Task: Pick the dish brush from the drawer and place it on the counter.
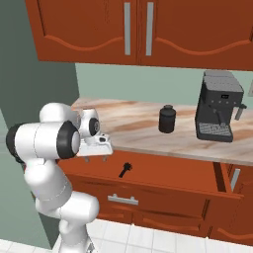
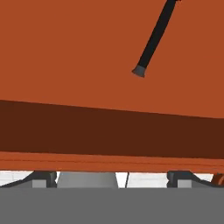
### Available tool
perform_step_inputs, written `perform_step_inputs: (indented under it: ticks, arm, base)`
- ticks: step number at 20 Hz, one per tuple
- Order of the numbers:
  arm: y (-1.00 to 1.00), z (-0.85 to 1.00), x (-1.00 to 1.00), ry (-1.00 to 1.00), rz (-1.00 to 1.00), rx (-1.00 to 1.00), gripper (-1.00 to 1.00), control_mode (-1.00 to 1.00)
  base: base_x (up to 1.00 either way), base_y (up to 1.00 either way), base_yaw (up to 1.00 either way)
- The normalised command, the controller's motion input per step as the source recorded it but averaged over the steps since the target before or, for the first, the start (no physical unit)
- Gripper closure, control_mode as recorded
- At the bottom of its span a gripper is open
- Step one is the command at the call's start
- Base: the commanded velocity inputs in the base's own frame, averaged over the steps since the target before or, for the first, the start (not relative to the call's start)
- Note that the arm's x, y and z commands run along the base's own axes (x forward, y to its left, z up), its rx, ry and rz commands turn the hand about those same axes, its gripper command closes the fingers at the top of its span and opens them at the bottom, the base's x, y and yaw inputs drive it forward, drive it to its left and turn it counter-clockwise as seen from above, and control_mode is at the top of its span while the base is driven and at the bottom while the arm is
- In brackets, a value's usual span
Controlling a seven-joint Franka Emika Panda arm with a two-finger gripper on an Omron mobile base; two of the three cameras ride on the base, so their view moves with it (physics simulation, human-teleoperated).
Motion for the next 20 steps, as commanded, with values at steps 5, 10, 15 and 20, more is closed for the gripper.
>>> perform_step_inputs:
  ticks: [5,10,15,20]
  arm:
    - [0.00,-0.54,0.61,0.02,0.00,0.04,-1.00,-1.00]
    - [-0.10,-0.46,0.42,0.01,0.00,0.07,-1.00,-1.00]
    - [-0.55,-0.52,-0.12,0.06,-0.04,0.03,-1.00,-1.00]
    - [-0.66,-0.48,-0.43,0.03,-0.08,0.03,-1.00,-1.00]
  base:
    - [0.00,0.00,0.00]
    - [0.00,0.00,0.00]
    - [0.00,0.00,0.00]
    - [0.00,0.00,0.00]
